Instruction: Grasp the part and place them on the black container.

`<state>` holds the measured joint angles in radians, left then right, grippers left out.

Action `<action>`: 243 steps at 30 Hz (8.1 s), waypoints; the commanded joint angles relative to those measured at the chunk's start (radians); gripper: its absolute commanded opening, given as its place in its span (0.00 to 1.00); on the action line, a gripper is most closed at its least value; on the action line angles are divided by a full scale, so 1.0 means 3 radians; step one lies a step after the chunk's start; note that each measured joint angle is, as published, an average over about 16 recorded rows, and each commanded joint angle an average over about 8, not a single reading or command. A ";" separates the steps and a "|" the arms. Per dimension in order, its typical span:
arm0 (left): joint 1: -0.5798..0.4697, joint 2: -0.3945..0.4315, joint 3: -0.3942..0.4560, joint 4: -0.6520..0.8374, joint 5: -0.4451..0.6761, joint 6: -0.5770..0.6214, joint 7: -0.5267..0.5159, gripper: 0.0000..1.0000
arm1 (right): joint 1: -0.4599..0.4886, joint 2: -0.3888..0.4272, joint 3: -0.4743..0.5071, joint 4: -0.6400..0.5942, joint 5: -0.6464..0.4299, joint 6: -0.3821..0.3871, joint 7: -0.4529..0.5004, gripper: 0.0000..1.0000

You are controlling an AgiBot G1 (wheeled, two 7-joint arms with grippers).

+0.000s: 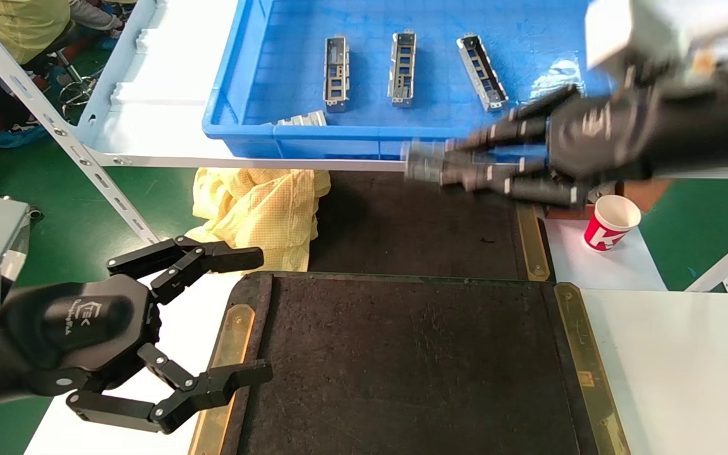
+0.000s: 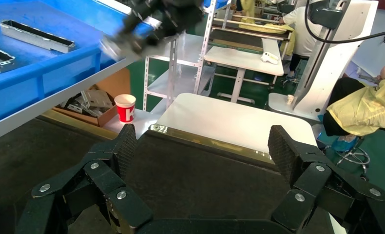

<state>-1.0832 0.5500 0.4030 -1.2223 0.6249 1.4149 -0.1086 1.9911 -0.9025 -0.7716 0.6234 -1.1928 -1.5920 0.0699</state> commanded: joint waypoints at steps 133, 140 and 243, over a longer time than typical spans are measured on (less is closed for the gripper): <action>0.0000 0.0000 0.0000 0.0000 0.0000 0.0000 0.0000 1.00 | -0.1485 -0.1530 -0.2056 -0.0143 0.1529 0.2874 -0.1515 1.00; 0.0000 0.0000 0.0000 0.0000 0.0000 0.0000 0.0000 1.00 | -0.1434 -0.1474 -0.1976 -0.0350 0.1724 0.2581 -0.1586 1.00; 0.0002 -0.0001 0.0000 0.0001 -0.0001 -0.0002 0.0000 1.00 | -0.3066 0.0986 0.1663 0.2220 0.1531 0.0309 0.0396 1.00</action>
<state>-1.0827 0.5498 0.4030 -1.2218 0.6245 1.4143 -0.1086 1.0710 -0.6065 -0.2721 1.2898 -0.7336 -1.4996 0.1889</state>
